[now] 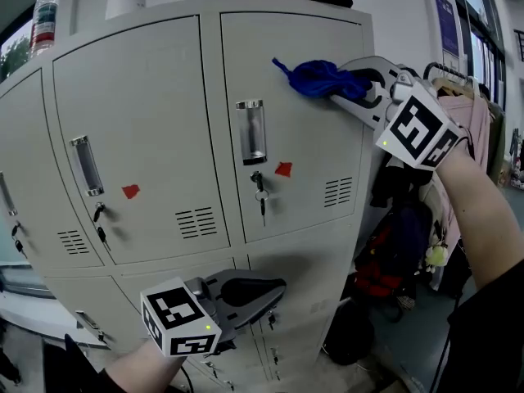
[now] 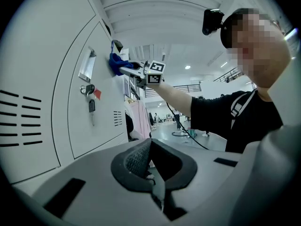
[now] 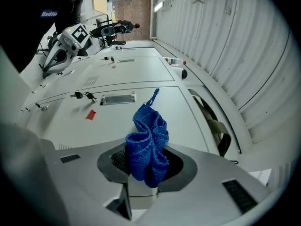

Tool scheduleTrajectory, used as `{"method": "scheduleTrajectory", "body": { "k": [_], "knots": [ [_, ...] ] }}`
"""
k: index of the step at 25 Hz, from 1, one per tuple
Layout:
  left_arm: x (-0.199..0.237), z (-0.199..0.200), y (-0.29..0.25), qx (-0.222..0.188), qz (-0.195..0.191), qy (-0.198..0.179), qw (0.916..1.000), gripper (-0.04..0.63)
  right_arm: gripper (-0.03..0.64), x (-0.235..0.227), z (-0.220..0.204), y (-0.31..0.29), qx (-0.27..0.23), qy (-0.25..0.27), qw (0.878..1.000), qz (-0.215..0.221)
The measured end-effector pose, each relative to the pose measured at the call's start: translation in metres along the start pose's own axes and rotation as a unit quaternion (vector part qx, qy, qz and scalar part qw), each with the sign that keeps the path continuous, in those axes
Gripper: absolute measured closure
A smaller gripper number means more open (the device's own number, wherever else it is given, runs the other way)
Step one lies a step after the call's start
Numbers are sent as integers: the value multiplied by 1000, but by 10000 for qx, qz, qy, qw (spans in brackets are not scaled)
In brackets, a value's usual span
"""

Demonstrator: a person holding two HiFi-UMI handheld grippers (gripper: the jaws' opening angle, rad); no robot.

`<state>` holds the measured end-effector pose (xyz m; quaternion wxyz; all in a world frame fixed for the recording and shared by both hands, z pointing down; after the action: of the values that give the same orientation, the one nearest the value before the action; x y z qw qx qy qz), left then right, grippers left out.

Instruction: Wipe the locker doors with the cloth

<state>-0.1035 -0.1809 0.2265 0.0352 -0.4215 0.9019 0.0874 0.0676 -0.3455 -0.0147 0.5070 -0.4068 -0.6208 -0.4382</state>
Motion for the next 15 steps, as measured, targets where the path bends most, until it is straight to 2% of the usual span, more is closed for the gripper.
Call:
{"method": "scheduleTrajectory", "body": {
  "k": [7,15],
  "knots": [
    [-6,-3,-8,-2,-177,56,9998,588,514,78,-10,9,-27,-447,9974,558],
    [-10,-14,-13,125,-298,191,9993,588,514,170,-16,17,-57,-621,9907,1211]
  ]
}}
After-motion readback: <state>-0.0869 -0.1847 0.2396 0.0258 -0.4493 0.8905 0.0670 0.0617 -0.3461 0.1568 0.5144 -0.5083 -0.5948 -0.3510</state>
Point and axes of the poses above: the fingertips, and each gripper's own axes: y backward along the fingers, x to its left, z out of its top, the point moved 9 cm from there along y, backward along the fingers, and after that the axes turned 13 degrees about -x, right-handed, at the moved point
